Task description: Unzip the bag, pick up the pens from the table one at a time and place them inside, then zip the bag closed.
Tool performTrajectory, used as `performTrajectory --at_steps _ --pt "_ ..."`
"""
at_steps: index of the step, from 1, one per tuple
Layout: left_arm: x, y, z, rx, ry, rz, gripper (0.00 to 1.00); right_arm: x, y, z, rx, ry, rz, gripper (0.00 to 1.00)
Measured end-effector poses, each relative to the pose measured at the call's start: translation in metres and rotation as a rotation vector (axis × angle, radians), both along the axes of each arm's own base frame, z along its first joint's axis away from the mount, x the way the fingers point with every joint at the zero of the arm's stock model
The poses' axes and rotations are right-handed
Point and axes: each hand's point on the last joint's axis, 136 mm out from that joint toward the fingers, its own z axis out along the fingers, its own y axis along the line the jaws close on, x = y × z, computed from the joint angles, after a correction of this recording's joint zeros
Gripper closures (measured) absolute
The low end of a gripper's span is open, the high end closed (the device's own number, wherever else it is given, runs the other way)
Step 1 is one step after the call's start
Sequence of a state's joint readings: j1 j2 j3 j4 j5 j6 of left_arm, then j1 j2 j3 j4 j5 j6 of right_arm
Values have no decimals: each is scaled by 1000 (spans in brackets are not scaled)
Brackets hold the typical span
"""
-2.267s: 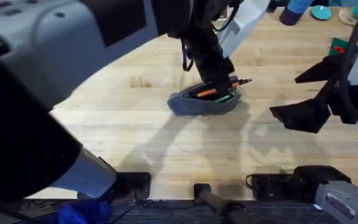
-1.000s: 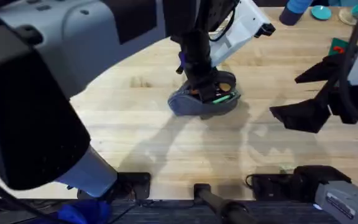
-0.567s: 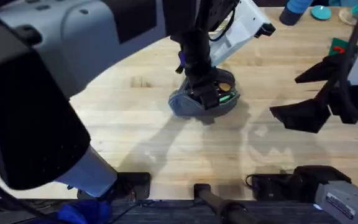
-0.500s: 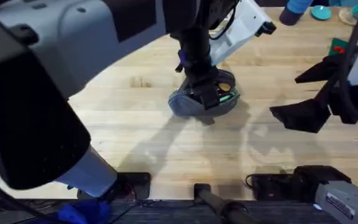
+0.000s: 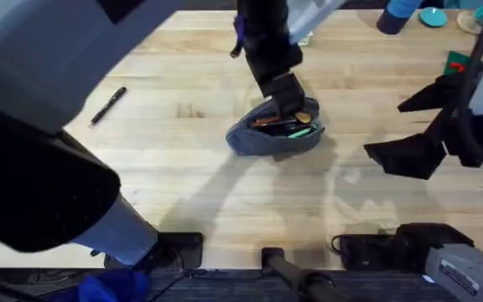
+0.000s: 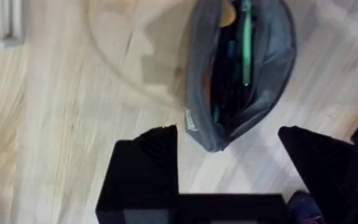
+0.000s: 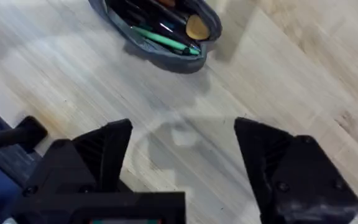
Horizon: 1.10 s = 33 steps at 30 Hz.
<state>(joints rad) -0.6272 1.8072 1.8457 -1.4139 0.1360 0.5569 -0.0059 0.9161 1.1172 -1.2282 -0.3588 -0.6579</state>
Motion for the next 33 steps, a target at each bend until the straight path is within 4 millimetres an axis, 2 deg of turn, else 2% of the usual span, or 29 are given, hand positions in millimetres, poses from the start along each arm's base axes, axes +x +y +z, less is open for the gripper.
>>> performTrajectory --at_steps 6,10,14,17,26,33 --pt "15 37 1 19 29 139 24 0 0 0 0 0 0 3" --pt "17 64 15 11 26 230 24 0 0 0 0 0 0 4" --pt "11 80 36 -22 -18 281 26 0 0 0 0 0 0 4" --pt "3 92 43 -38 -37 314 25 0 0 0 0 0 0 4" --pt "-21 152 35 -60 -76 498 16 0 0 0 0 0 0 3" --pt "-30 196 37 -76 -133 656 6 0 0 0 0 0 0 4"
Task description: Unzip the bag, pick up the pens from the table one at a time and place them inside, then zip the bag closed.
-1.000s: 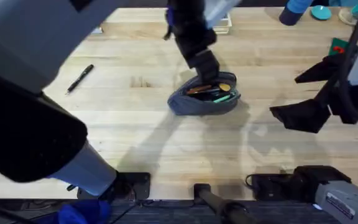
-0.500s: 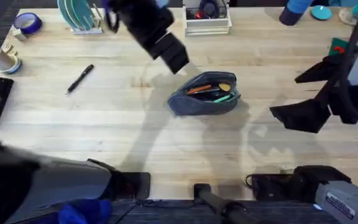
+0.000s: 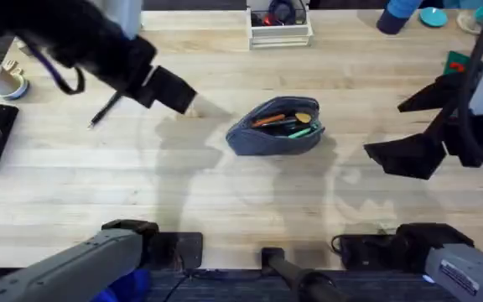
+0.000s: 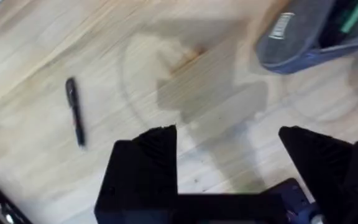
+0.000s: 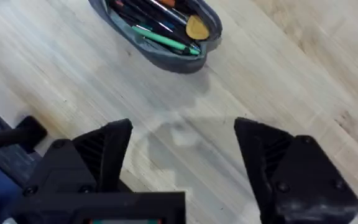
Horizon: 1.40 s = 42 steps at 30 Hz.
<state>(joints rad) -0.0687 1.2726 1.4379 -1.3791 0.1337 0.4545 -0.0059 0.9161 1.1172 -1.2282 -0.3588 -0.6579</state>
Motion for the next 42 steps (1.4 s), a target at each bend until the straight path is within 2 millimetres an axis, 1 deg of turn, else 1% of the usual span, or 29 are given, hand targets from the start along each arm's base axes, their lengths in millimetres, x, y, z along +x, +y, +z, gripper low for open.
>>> performTrajectory --at_steps 6,8,11,13,14,20,25,29,36,39,42 --pt "6 32 -9 0 -7 123 4 0 0 0 0 0 0 3" --pt "8 39 -10 0 -10 147 6 0 0 0 0 0 0 4" --pt "8 43 -10 2 -11 163 5 0 0 0 0 0 0 4" --pt "9 47 -10 27 -16 172 5 0 0 0 0 0 0 4" --pt "8 60 -10 96 -14 199 5 0 0 0 0 0 0 4" --pt "14 78 -18 172 5 201 6 0 0 0 0 0 0 3" --pt "24 98 -33 206 41 158 7 0 0 0 0 0 0 4" --pt "31 116 -43 190 58 139 7 0 0 0 0 0 0 3" --pt "40 153 -64 165 75 147 7 0 0 0 0 0 0 4" --pt "48 166 -78 167 89 137 7 0 0 0 0 0 0 4" --pt "55 174 -96 155 118 130 8 0 0 0 0 0 0 4"
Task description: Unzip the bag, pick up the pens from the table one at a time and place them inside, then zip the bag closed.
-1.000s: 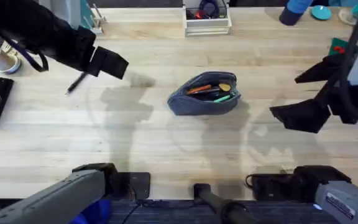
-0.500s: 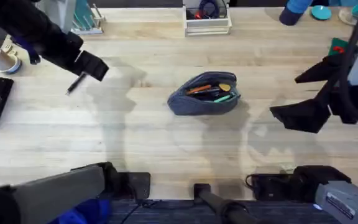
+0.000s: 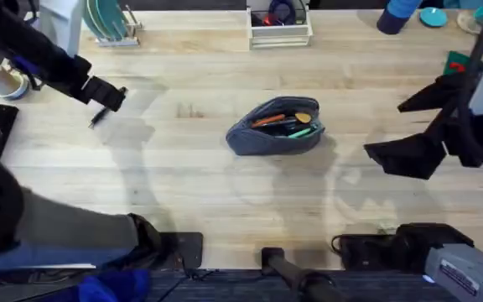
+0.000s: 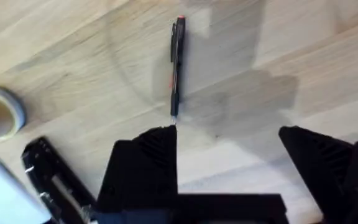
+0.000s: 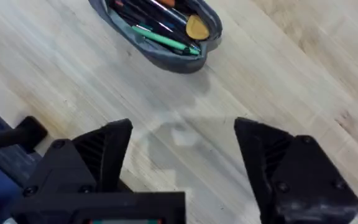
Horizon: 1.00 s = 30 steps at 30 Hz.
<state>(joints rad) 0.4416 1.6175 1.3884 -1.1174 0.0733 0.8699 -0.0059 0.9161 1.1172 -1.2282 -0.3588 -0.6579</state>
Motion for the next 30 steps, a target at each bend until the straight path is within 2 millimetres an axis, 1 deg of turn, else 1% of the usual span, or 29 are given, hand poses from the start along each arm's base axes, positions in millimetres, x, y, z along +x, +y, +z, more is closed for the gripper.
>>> performTrajectory --at_steps 4,9,10,13,17,21,27,30 --pt "14 7 -27 -17 27 -11 7 0 0 0 0 0 0 4" --pt "30 14 -54 -23 36 -18 7 0 0 0 0 0 0 4" --pt "36 17 -65 -25 39 -19 9 0 0 0 0 0 0 4" --pt "40 18 -74 -29 40 -34 10 0 0 0 0 0 0 4" --pt "46 20 -78 -37 20 -44 10 0 0 0 0 0 0 4" --pt "48 21 -84 -53 20 -42 11 0 0 0 0 0 0 4" --pt "51 22 -101 -71 32 -43 10 0 0 0 0 0 0 4" --pt "52 22 -102 -74 28 -46 10 0 0 0 0 0 0 4"
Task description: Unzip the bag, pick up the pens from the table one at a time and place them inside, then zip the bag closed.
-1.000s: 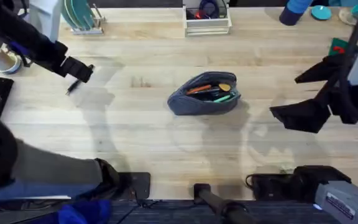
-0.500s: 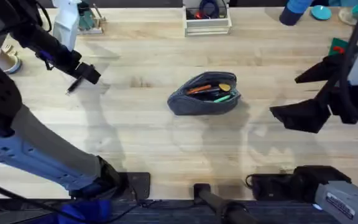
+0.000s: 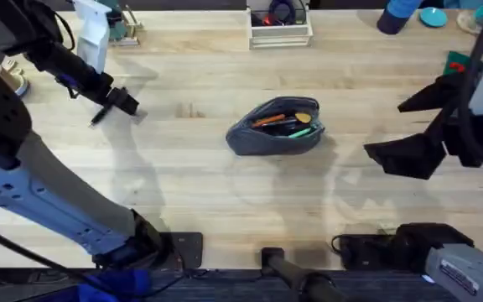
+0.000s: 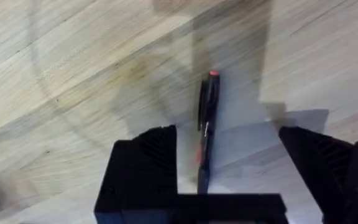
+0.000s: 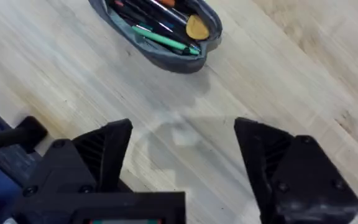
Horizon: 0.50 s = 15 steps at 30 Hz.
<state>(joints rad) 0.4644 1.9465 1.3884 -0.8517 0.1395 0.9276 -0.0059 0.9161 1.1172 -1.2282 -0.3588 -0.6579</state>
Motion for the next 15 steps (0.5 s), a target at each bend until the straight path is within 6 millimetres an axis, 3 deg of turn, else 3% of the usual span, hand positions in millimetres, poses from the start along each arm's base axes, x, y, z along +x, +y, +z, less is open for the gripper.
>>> performTrajectory --at_steps 15 --pt "0 0 -6 -46 27 9 8 0 0 0 0 0 0 4"
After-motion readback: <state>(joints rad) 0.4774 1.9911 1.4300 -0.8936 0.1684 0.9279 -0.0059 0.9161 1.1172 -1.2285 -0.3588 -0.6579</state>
